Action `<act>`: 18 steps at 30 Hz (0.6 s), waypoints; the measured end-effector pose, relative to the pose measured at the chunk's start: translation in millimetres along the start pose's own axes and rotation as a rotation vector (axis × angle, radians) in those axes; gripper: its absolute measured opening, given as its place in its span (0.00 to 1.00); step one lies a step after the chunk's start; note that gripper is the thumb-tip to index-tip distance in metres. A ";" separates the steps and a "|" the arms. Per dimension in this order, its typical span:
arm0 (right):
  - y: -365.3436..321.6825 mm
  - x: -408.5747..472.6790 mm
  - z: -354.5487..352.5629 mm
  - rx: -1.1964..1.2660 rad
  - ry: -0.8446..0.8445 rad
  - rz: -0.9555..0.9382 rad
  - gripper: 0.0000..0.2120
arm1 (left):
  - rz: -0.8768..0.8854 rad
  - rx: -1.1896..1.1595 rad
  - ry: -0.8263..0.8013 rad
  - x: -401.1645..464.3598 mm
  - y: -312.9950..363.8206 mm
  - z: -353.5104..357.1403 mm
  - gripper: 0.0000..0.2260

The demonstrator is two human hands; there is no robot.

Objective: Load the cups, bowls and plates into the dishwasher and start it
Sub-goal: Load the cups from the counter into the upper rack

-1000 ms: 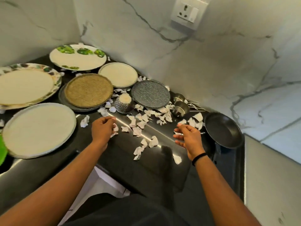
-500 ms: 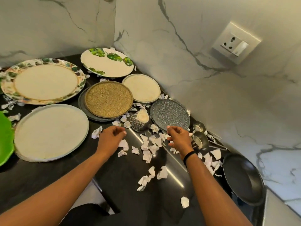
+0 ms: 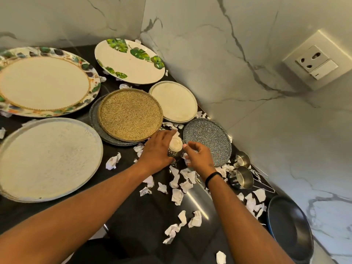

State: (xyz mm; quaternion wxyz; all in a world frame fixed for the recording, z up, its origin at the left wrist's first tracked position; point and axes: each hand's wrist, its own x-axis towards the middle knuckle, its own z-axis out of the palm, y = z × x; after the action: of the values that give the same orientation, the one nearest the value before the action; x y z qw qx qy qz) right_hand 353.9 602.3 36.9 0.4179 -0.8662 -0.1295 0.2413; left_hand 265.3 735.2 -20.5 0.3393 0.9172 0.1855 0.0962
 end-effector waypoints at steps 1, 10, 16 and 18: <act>-1.0 1.1 -0.9 -0.006 -0.007 -0.001 0.09 | -0.002 0.034 -0.039 3.0 -1.4 1.2 0.46; -2.4 9.7 -1.9 0.008 -0.032 0.027 0.04 | 0.031 0.124 -0.053 19.0 -4.7 4.7 0.48; -4.2 7.3 -3.8 0.130 0.016 0.037 0.10 | 0.114 0.060 0.162 15.1 1.0 1.0 0.40; -6.3 3.8 -5.9 0.145 0.055 0.017 0.12 | 0.135 0.015 0.229 11.9 6.6 -0.9 0.39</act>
State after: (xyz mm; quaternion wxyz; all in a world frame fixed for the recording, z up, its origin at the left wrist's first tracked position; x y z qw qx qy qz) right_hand 360.1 603.9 43.9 0.4807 -0.8412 -0.0927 0.2295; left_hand 277.7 735.9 -14.8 0.3017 0.9132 0.1613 0.2213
